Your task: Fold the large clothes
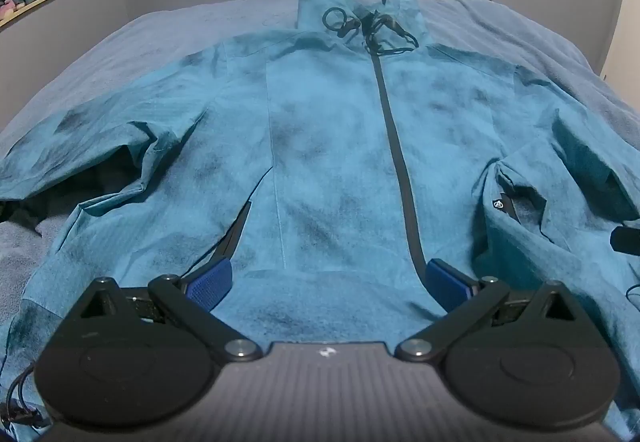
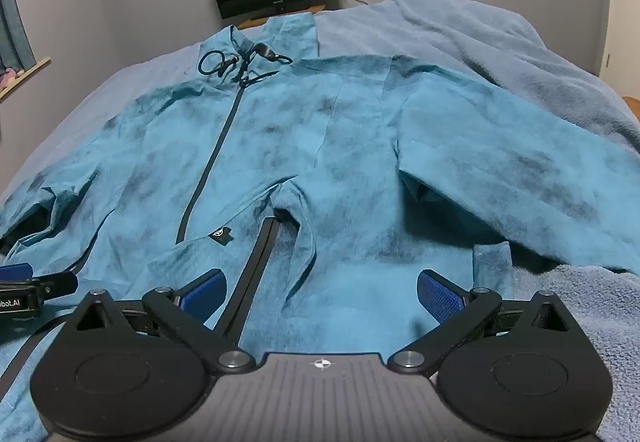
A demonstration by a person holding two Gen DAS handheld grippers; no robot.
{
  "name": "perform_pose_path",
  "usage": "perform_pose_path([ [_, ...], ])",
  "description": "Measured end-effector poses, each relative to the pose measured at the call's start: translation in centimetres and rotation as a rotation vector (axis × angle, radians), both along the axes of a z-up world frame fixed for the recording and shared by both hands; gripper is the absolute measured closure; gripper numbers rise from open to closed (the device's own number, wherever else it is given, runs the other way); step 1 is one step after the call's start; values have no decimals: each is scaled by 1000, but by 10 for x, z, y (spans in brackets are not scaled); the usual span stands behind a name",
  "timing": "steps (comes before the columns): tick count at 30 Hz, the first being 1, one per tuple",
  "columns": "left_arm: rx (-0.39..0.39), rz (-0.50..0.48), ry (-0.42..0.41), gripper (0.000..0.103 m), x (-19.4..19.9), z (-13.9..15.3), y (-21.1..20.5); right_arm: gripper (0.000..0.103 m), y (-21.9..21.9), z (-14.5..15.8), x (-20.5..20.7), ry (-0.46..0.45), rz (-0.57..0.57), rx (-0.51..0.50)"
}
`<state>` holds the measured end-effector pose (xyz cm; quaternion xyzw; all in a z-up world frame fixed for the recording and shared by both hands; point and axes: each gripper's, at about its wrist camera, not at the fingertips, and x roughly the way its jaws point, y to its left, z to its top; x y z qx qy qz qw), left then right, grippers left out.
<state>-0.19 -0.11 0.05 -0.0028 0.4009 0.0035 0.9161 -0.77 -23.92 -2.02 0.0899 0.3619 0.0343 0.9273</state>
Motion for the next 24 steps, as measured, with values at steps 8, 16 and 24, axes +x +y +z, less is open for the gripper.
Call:
perform_pose_path([
  [8, 1, -2, 1, 0, 0, 0, 0, 0, 0, -1, 1, 2, 0, 5],
  [16, -1, -1, 3, 0, -2, 1, 0, 0, 0, -2, 3, 7, 0, 6],
  [24, -1, -1, 4, 0, -3, -1, -1, 0, 0, -3, 4, 11, 2, 8],
])
